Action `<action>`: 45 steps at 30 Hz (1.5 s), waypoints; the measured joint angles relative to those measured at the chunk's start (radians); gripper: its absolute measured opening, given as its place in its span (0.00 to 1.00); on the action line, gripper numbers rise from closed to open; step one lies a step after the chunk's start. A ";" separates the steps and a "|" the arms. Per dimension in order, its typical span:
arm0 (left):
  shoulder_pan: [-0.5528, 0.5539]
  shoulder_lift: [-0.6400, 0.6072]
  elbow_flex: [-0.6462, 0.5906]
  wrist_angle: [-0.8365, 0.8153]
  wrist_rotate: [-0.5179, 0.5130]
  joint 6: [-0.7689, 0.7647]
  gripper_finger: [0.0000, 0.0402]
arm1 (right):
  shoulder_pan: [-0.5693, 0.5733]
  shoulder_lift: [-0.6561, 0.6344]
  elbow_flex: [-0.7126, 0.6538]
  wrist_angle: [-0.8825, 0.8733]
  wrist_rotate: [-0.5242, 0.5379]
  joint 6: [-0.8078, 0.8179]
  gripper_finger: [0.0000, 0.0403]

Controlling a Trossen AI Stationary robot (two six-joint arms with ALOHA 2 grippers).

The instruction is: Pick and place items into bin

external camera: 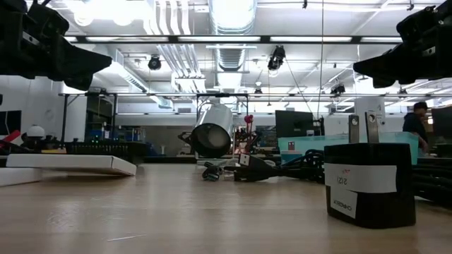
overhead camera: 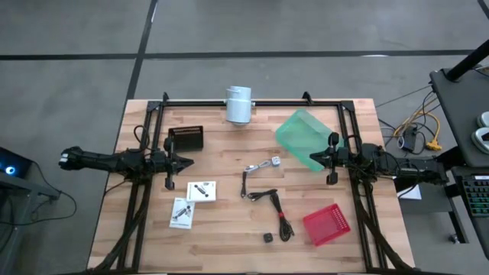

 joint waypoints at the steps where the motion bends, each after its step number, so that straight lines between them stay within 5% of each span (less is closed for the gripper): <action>1: 0.000 0.000 0.000 0.000 0.000 0.000 0.02 | 0.000 0.000 0.000 0.000 0.000 0.000 0.02; 23: 0.000 0.000 0.000 0.000 -0.003 0.000 0.02 | 0.000 0.000 0.000 0.000 0.002 -0.009 0.02; 38: 0.000 0.000 0.000 0.071 0.001 0.001 0.02 | -0.001 0.000 0.000 0.010 0.035 -0.678 0.02; 45: 0.000 0.000 0.000 0.167 0.000 0.000 0.02 | -0.001 0.000 0.000 0.015 0.033 -0.646 0.02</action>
